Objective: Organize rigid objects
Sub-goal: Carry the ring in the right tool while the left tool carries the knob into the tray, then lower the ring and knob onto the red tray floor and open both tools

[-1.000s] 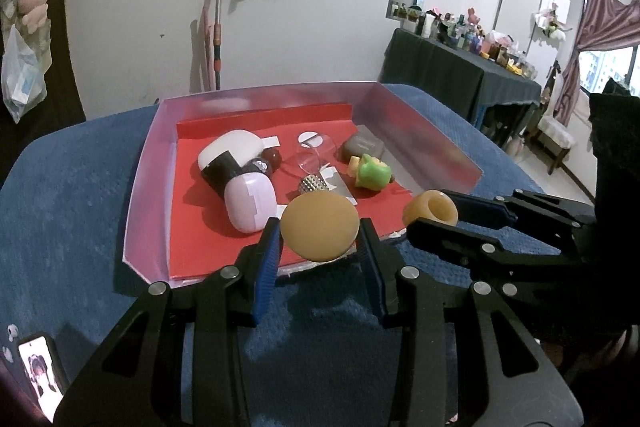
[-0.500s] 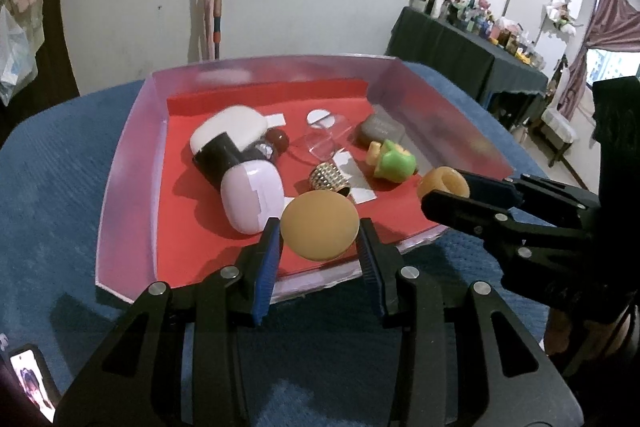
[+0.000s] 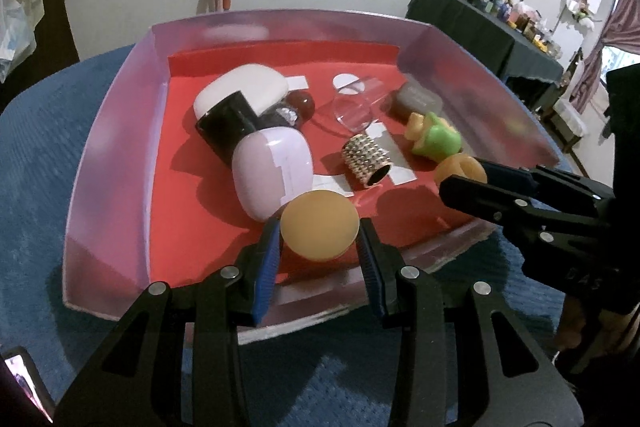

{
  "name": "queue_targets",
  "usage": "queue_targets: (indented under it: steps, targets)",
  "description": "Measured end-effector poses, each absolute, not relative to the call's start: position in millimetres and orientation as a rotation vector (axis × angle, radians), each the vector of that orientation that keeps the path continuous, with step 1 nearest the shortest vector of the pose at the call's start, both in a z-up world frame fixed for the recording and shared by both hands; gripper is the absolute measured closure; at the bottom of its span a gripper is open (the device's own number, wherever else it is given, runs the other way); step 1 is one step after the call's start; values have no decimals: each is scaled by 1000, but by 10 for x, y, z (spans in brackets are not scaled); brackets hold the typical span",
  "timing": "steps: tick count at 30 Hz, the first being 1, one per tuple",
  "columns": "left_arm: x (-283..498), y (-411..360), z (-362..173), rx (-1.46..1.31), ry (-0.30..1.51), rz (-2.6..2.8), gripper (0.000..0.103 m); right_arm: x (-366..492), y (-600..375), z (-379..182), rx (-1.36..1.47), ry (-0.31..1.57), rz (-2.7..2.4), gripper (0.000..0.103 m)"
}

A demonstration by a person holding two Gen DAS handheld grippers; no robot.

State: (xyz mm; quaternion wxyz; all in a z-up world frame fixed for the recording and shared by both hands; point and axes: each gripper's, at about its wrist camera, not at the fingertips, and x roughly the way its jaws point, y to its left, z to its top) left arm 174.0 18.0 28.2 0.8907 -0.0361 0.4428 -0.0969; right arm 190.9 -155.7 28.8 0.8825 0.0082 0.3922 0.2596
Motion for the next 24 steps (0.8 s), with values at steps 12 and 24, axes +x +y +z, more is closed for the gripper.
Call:
queue_targets:
  steps: [12, 24]
  targets:
    - [1851, 197, 203, -92, 926, -194, 67, 2096, -1499, 151, 22, 863, 519, 63]
    - [2016, 155, 187, -74, 943, -162, 67, 2180, -1464, 95, 27, 895, 523, 63]
